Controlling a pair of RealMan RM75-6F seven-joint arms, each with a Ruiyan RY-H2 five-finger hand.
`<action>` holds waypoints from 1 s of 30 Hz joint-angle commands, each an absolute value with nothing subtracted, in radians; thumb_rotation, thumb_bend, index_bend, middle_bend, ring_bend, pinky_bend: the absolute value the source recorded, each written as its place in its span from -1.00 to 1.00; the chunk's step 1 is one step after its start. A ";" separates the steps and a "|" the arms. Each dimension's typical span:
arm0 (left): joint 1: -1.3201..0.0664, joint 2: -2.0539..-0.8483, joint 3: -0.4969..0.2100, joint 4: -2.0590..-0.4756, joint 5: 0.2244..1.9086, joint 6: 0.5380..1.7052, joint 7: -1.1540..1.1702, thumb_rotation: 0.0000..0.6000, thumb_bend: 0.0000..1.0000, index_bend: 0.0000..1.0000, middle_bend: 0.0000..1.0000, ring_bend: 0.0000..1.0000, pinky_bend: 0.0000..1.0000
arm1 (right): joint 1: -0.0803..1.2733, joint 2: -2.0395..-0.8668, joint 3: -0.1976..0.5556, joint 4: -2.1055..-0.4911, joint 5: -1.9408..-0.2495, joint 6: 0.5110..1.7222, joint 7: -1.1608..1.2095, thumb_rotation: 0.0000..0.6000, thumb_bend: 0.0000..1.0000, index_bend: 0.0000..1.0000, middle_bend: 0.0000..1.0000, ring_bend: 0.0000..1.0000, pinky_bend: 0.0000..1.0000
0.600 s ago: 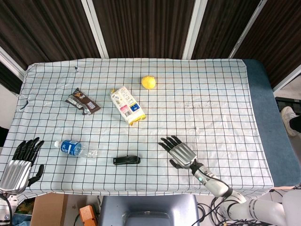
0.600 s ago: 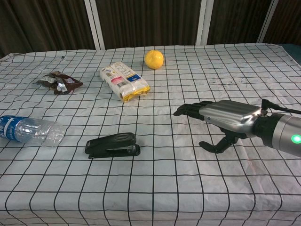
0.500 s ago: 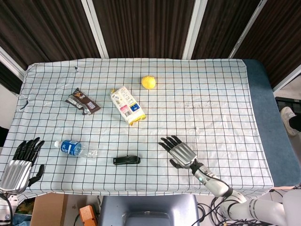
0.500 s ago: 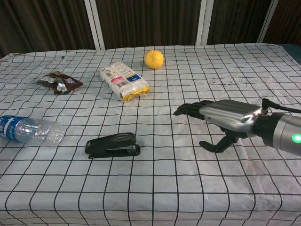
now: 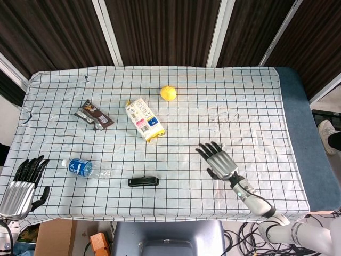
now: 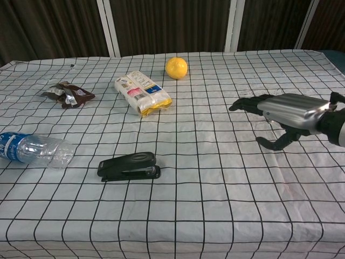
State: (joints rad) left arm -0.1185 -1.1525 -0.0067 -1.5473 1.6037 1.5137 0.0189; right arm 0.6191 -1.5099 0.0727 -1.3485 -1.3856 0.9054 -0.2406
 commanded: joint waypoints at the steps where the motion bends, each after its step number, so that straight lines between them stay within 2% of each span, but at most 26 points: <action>1: -0.121 -1.154 -0.007 -1.546 1.601 1.508 0.022 1.00 -0.02 -1.00 -1.00 -1.00 -0.88 | 0.605 -1.478 0.083 -1.294 -1.346 0.905 -0.238 1.00 0.20 -0.95 -1.00 -1.00 -1.00; 5: -0.122 -1.156 -0.008 -1.548 1.597 1.504 0.032 1.00 -0.03 -1.00 -1.00 -1.00 -0.88 | 0.598 -1.471 0.075 -1.242 -1.335 0.899 -0.231 1.00 0.34 -0.83 -1.00 -1.00 -1.00; 13: -0.126 -1.160 -0.007 -1.555 1.589 1.490 0.058 1.00 -0.02 -1.00 -1.00 -1.00 -0.88 | 0.591 -1.488 0.055 -1.145 -1.320 0.851 -0.172 1.00 0.51 -0.76 -1.00 -1.00 -1.00; 30: -0.123 -1.155 -0.006 -1.557 1.589 1.494 0.049 1.00 -0.02 -1.00 -1.00 -1.00 -0.88 | 0.604 -1.522 0.053 -1.111 -1.322 0.829 -0.161 1.00 0.51 -0.75 -1.00 -1.00 -1.00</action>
State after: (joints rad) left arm -0.1228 -1.1553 -0.0056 -1.5566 1.5893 1.4944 0.0488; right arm 0.6018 -1.5191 0.0528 -1.1135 -1.3244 0.8320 -0.1568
